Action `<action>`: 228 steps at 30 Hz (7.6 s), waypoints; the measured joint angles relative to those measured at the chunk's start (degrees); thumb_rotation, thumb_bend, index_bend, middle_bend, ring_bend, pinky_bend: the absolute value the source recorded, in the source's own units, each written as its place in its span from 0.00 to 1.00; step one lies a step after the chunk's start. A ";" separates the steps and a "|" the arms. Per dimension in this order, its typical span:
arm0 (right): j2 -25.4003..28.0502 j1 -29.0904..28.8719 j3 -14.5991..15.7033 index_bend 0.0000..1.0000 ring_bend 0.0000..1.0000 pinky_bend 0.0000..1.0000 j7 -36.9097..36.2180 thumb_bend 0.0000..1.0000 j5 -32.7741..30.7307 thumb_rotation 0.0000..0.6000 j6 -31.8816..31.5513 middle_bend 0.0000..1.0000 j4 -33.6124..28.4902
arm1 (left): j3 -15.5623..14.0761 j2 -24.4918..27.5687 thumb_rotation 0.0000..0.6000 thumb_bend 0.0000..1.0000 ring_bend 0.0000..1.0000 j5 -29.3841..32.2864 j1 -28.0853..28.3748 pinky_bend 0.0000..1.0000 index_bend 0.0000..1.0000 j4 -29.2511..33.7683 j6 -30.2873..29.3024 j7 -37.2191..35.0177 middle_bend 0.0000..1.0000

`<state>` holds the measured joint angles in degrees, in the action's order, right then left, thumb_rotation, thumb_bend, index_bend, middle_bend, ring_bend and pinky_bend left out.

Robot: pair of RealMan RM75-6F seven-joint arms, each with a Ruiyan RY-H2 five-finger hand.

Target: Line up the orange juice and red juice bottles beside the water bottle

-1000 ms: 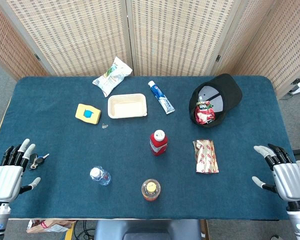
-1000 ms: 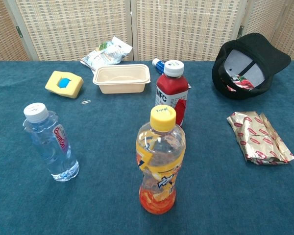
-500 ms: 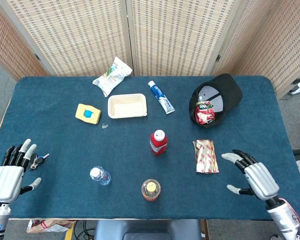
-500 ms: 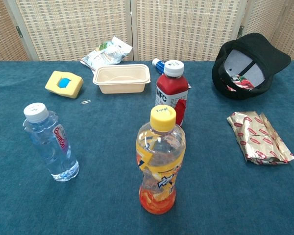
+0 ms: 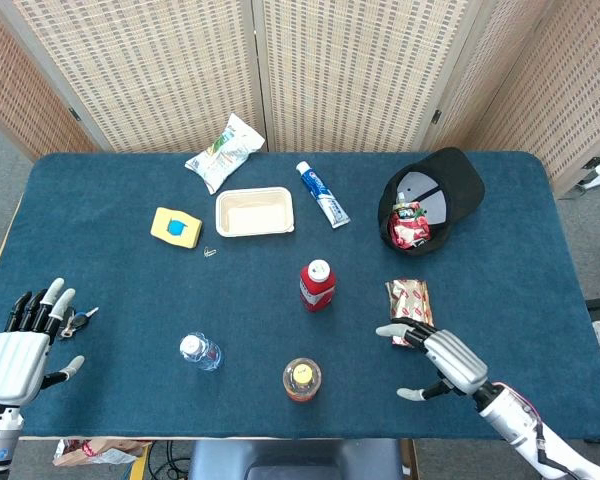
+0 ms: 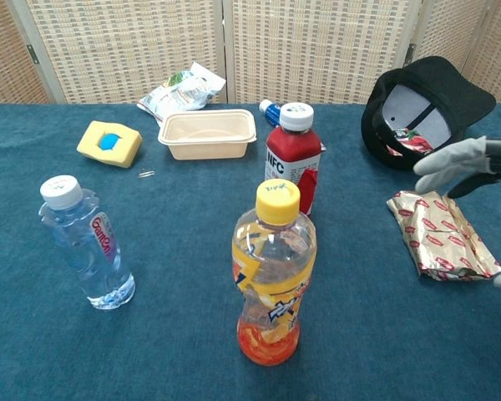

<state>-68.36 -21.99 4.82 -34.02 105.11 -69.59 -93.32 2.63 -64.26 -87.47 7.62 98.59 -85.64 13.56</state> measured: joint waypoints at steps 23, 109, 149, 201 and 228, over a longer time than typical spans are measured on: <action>-14.63 -10.78 -0.28 0.21 0.12 0.22 -12.10 0.00 -2.05 1.00 6.88 0.22 5.12 | -0.07 0.44 1.00 0.13 0.01 -0.52 -0.04 0.00 0.06 -1.41 0.05 -2.21 0.00; -41.58 -32.20 -8.44 0.58 0.32 0.25 -31.90 0.27 -11.03 1.00 14.40 0.44 32.40 | -0.60 3.02 1.00 0.13 0.01 -0.33 -1.17 0.00 0.06 -1.30 -0.19 -2.83 0.00; -20.67 -26.57 -6.35 0.21 0.09 0.10 -12.34 0.10 -7.76 1.00 0.83 0.18 11.98 | -0.43 2.67 1.00 0.13 0.01 -2.06 -0.49 0.00 0.06 -0.22 -0.29 -1.99 0.00; -32.18 -22.52 -10.72 0.00 0.03 0.08 -26.24 0.00 -18.79 1.00 12.03 0.14 36.04 | -0.91 2.60 1.00 0.13 0.01 -3.12 -1.92 0.00 0.06 1.51 -2.33 -0.28 0.00; -35.52 -22.90 -11.71 0.63 0.38 0.37 -29.03 0.41 -18.03 1.00 10.43 0.51 39.50 | -0.67 2.44 1.00 0.13 0.01 -3.29 -2.18 0.00 0.06 0.39 -2.70 -1.26 0.00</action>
<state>-103.88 -44.89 -6.89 -63.05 87.08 -59.16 -53.82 1.96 -61.82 -90.77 5.44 98.97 -88.34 12.30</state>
